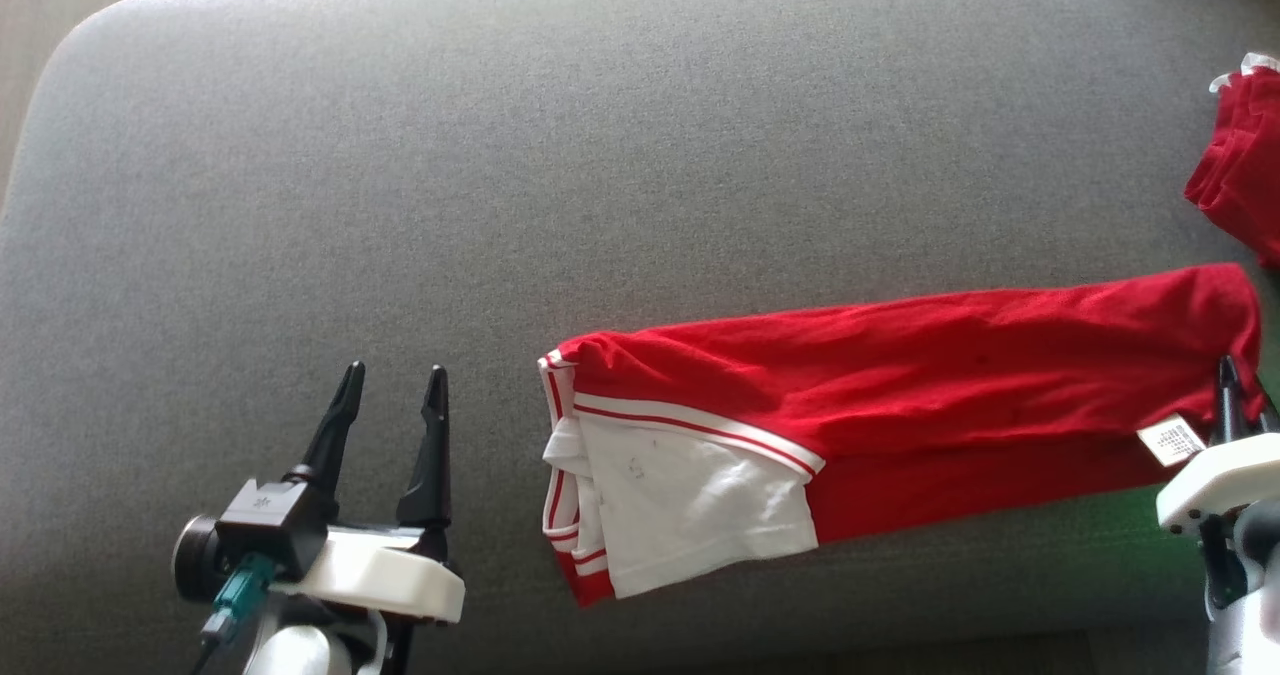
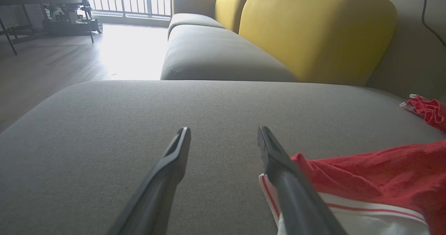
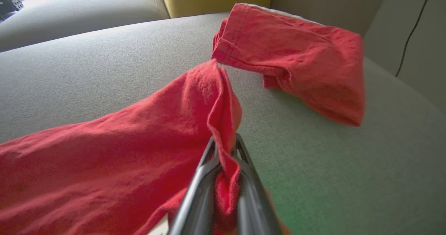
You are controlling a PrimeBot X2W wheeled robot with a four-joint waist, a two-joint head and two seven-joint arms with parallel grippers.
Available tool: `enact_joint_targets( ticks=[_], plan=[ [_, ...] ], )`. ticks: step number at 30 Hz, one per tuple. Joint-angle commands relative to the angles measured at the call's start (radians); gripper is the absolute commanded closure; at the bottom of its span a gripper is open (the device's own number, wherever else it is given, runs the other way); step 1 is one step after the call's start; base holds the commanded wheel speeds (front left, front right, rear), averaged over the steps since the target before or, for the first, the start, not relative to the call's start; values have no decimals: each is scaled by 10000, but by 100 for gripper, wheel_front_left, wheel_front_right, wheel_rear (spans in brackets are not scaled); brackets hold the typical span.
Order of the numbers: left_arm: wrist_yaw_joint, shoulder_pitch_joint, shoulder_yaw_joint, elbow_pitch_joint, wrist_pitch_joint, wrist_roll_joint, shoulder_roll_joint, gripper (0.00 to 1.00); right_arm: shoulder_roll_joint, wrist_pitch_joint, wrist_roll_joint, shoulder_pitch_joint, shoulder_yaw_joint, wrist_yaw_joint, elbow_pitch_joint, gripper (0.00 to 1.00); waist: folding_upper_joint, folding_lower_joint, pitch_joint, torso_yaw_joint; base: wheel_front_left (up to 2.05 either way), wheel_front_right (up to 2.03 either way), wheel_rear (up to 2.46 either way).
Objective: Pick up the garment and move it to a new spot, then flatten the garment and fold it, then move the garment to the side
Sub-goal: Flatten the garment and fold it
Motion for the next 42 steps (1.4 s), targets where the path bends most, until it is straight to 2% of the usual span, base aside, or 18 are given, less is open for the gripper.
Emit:
enact_joint_targets(
  ticks=[1,6,14,20,27,34,42],
  plan=[
    [92,-394,266,-326,-78,-2,-11,0,-76,24,-140,-335,106,-4,-338,100,0,0,-11,-8,0,0,0],
    [93,-383,255,-268,-78,-40,-11,0,185,154,-342,-426,100,-4,-372,100,0,0,-132,-65,0,0,0],
    [164,-232,213,-203,-78,-202,-11,0,416,426,739,-247,1562,-4,-399,100,0,0,-708,-72,0,0,0],
    [241,-50,258,-208,-78,-306,-11,0,443,1026,2390,143,3418,-4,-943,100,0,0,-1134,79,0,0,0],
    [176,84,422,-238,-78,3,-11,0,446,1756,4662,790,5688,-4,-2213,100,0,0,-1422,398,0,0,0],
    [127,189,542,-239,-78,150,-11,0,447,2086,6015,1342,7048,-4,-3158,100,0,0,-1638,1013,0,0,0],
    [62,474,611,-226,-78,294,-11,0,447,2103,7008,1808,8362,-4,-3515,100,0,0,-2048,1742,0,0,0]
  ],
)
